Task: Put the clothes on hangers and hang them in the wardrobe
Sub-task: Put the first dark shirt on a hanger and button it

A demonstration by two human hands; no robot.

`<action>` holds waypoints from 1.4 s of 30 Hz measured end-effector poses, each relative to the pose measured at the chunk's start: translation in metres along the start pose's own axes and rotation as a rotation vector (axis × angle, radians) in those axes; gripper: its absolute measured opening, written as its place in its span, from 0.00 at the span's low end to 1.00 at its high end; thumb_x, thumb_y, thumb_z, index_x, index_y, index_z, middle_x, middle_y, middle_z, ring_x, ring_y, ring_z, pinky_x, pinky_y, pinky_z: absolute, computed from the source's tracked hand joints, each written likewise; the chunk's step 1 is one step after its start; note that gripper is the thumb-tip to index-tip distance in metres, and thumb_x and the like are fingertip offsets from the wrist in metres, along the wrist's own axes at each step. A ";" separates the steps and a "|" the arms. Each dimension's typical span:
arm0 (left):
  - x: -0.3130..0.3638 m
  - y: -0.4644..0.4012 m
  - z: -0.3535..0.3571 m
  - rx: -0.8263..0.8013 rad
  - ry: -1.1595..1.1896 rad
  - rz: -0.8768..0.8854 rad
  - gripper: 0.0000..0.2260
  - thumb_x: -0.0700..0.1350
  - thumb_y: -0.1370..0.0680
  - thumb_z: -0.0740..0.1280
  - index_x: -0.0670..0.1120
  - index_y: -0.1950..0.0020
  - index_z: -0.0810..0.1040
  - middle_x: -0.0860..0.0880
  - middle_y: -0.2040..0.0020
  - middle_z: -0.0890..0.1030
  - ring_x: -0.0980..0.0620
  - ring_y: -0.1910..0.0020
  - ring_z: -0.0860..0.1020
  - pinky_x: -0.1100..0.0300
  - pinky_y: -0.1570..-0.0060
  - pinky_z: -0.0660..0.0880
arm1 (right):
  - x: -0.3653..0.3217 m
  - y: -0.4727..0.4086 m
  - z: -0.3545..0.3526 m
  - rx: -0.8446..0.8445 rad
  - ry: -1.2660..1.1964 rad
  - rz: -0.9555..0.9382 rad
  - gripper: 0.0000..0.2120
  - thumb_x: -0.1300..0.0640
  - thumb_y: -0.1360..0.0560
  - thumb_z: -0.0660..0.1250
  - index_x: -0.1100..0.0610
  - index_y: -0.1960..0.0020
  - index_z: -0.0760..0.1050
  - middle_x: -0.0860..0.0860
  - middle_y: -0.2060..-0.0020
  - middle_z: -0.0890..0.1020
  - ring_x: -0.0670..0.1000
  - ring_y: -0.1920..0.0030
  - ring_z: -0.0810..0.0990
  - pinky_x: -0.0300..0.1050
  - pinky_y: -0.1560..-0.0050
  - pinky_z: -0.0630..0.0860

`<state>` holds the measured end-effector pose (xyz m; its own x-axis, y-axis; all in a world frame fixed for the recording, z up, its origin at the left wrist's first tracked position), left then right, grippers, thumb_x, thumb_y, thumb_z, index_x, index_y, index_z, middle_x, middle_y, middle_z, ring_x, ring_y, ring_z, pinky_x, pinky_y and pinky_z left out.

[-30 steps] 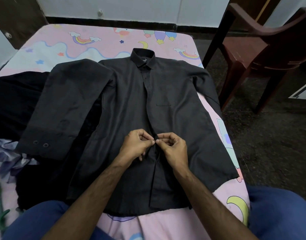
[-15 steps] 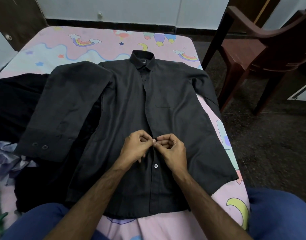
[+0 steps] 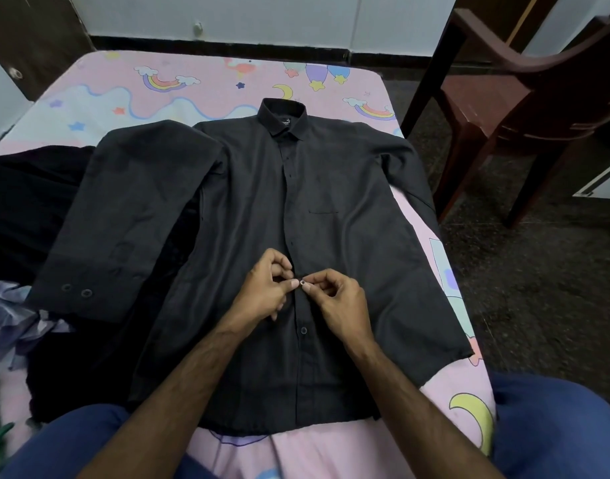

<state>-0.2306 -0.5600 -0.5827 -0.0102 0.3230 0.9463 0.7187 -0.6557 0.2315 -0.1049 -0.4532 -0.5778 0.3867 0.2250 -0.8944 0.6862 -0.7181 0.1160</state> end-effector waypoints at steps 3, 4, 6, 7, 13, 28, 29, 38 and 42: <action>0.003 0.000 0.002 -0.019 -0.044 0.010 0.11 0.35 0.22 0.69 0.46 0.48 0.68 0.47 0.57 0.79 0.53 0.79 0.70 0.62 0.82 0.66 | -0.003 0.001 0.000 -0.001 0.113 -0.037 0.01 0.48 0.24 0.72 0.44 0.53 0.83 0.38 0.59 0.84 0.39 0.56 0.82 0.48 0.52 0.82; 0.004 0.001 0.001 -0.015 -0.086 0.022 0.12 0.36 0.22 0.70 0.47 0.47 0.69 0.48 0.56 0.80 0.52 0.80 0.71 0.61 0.82 0.67 | -0.004 0.001 0.000 0.000 0.158 -0.047 0.02 0.47 0.24 0.72 0.44 0.53 0.82 0.38 0.60 0.84 0.39 0.56 0.82 0.47 0.53 0.81; 0.009 0.005 0.001 0.002 -0.175 0.058 0.14 0.39 0.23 0.72 0.49 0.45 0.69 0.50 0.56 0.81 0.51 0.80 0.74 0.61 0.83 0.68 | -0.006 -0.003 -0.001 -0.042 0.220 -0.046 0.04 0.46 0.24 0.71 0.45 0.55 0.80 0.39 0.61 0.83 0.40 0.59 0.81 0.46 0.56 0.81; 0.011 0.006 0.001 0.011 -0.200 0.076 0.15 0.41 0.24 0.73 0.50 0.44 0.69 0.50 0.56 0.81 0.51 0.80 0.75 0.62 0.83 0.68 | -0.007 -0.007 -0.001 -0.090 0.234 -0.042 0.05 0.47 0.24 0.72 0.46 0.57 0.80 0.41 0.63 0.83 0.42 0.61 0.82 0.48 0.57 0.81; 0.014 0.004 -0.001 0.060 -0.158 0.068 0.24 0.39 0.26 0.76 0.51 0.38 0.68 0.52 0.53 0.81 0.50 0.76 0.79 0.62 0.83 0.68 | -0.034 -0.048 -0.010 -0.180 0.404 -0.089 0.06 0.55 0.26 0.66 0.49 0.54 0.82 0.45 0.60 0.85 0.48 0.58 0.83 0.53 0.51 0.82; 0.026 -0.026 -0.040 0.213 -0.446 0.320 0.17 0.29 0.23 0.62 0.43 0.37 0.71 0.49 0.45 0.78 0.57 0.49 0.78 0.73 0.46 0.71 | -0.056 -0.074 0.024 -0.078 0.671 -0.199 0.23 0.39 0.27 0.67 0.52 0.39 0.69 0.51 0.43 0.79 0.57 0.45 0.80 0.52 0.49 0.75; 0.029 -0.032 -0.040 0.199 -0.467 0.335 0.19 0.27 0.24 0.60 0.42 0.36 0.72 0.47 0.43 0.77 0.55 0.47 0.77 0.70 0.43 0.72 | -0.057 -0.071 0.028 -0.075 0.735 -0.232 0.25 0.38 0.26 0.67 0.53 0.37 0.68 0.53 0.42 0.78 0.58 0.45 0.80 0.52 0.50 0.76; 0.024 -0.047 -0.023 0.181 -0.703 0.478 0.17 0.39 0.25 0.72 0.43 0.38 0.75 0.46 0.43 0.76 0.48 0.46 0.76 0.50 0.41 0.74 | -0.048 -0.076 0.011 0.034 0.517 -0.256 0.10 0.54 0.24 0.64 0.55 0.45 0.76 0.52 0.51 0.84 0.56 0.51 0.82 0.47 0.55 0.72; 0.029 -0.055 -0.016 0.179 -0.724 0.432 0.13 0.52 0.25 0.72 0.53 0.42 0.79 0.53 0.46 0.73 0.52 0.45 0.72 0.52 0.43 0.70 | -0.028 -0.084 0.001 0.025 0.196 -0.055 0.03 0.54 0.25 0.66 0.51 0.53 0.76 0.46 0.64 0.82 0.48 0.62 0.79 0.46 0.55 0.74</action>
<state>-0.2821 -0.5255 -0.5641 0.6911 0.4659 0.5526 0.6572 -0.7232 -0.2122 -0.1734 -0.3995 -0.5631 0.4629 0.3865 -0.7977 0.6950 -0.7168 0.0560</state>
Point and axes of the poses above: each hand's wrist, its own y-axis away from the middle knuckle, its own z-axis out of the palm, x = y × z, the point moved 7 cm from there along -y, towards the middle knuckle
